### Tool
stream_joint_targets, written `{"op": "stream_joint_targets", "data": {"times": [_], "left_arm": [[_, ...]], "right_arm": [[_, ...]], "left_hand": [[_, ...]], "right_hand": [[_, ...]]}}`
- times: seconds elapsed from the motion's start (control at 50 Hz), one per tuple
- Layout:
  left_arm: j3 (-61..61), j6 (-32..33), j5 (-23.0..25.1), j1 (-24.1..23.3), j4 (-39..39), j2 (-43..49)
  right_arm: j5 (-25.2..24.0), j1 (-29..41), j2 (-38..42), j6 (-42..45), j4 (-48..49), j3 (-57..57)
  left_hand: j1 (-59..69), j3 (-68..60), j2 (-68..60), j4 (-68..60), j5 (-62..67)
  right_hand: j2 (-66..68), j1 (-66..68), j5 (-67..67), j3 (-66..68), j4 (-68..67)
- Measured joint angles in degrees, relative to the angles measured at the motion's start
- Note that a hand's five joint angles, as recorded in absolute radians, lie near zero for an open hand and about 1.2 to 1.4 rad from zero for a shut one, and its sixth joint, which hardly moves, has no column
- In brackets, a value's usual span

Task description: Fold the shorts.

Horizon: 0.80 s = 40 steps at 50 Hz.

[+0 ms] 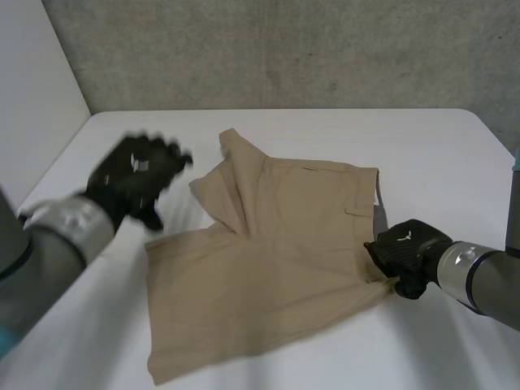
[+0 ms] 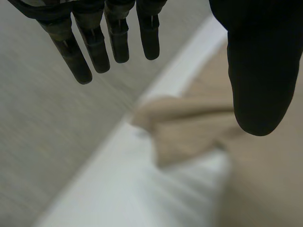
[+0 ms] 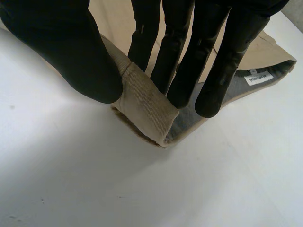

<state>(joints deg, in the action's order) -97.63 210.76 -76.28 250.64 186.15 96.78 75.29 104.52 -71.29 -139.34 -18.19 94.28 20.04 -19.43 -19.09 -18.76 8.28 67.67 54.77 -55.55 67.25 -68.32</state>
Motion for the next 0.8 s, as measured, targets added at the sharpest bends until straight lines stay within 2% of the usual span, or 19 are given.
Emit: {"op": "stream_joint_targets", "data": {"times": [0.08, 0.14, 0.16, 0.24, 0.36, 0.48, 0.62, 0.66, 0.76, 0.78, 0.8], "left_arm": [[8.8, -0.2, 0.1, -0.5, 7.7, 8.8], [13.8, -0.2, 0.2, -0.7, 9.0, 14.3], [17.8, -0.2, 0.4, -0.9, 8.9, 18.7], [28.7, -0.2, 1.8, -1.0, 6.5, 30.2], [38.8, -0.2, 6.3, -0.5, 2.5, 40.9], [45.8, -0.1, 10.3, 0.1, -2.1, 47.8], [54.7, 0.0, 11.6, 0.3, -8.7, 54.2], [56.9, 0.1, 11.5, 0.3, -9.9, 55.5], [63.2, 0.2, 9.5, 0.3, -12.7, 59.0], [63.6, 0.2, 9.0, 0.3, -12.8, 59.2], [64.2, 0.3, 7.7, 0.3, -13.0, 59.5]], "right_arm": [[0.0, 0.3, 0.3, -0.2, 1.2, 0.6], [0.0, 0.7, 0.6, -0.2, 1.7, 0.9], [0.0, 1.0, 0.8, -0.1, 2.1, 1.1], [0.1, 1.5, 1.5, -0.1, 2.9, 1.3], [0.5, 1.6, 2.2, -0.1, 3.7, 1.3], [1.2, 1.5, 2.8, -0.1, 4.7, 1.2], [1.7, 1.5, 3.7, -0.1, 5.5, 1.2], [1.8, 1.5, 3.9, -0.1, 5.6, 1.2], [2.2, 1.5, 4.2, -0.1, 5.6, 1.2], [2.2, 1.5, 4.2, -0.1, 5.6, 1.2], [2.3, 1.5, 4.2, -0.1, 5.6, 1.1]], "left_hand": [[0.1, -0.1, -0.1, -0.2, 0.5], [0.2, -0.1, -0.3, -0.3, 0.9], [0.2, -0.3, -1.0, -1.0, 1.9], [2.0, -3.5, -3.8, -4.1, 4.9], [5.4, -6.4, -6.7, -7.1, 7.9], [7.0, -7.8, -8.2, -8.8, 9.5], [10.3, -10.9, -11.2, -11.8, 12.3], [16.5, -16.2, -16.9, -17.1, 17.3], [41.4, -39.4, -39.8, -40.3, 39.8], [41.4, -39.4, -39.8, -40.3, 39.8], [46.0, -47.3, -47.7, -48.4, 46.5]], "right_hand": [[0.0, 0.3, 0.0, 0.3, 0.0], [0.0, 0.5, 0.0, 0.5, 0.0], [0.0, 0.5, 0.0, 0.6, 0.0], [0.0, 0.6, 0.0, 0.7, 0.0], [0.0, 0.8, 0.0, 0.8, 0.0], [0.0, 0.8, 0.0, 0.8, 0.0], [0.0, 0.8, 0.0, 0.8, 0.0], [0.0, 0.8, 0.0, 0.8, 0.0], [0.0, 0.8, 0.0, 0.8, 0.0], [0.0, 0.8, 0.0, 0.8, 0.0], [0.0, 0.8, 0.0, 0.8, 0.0]]}}
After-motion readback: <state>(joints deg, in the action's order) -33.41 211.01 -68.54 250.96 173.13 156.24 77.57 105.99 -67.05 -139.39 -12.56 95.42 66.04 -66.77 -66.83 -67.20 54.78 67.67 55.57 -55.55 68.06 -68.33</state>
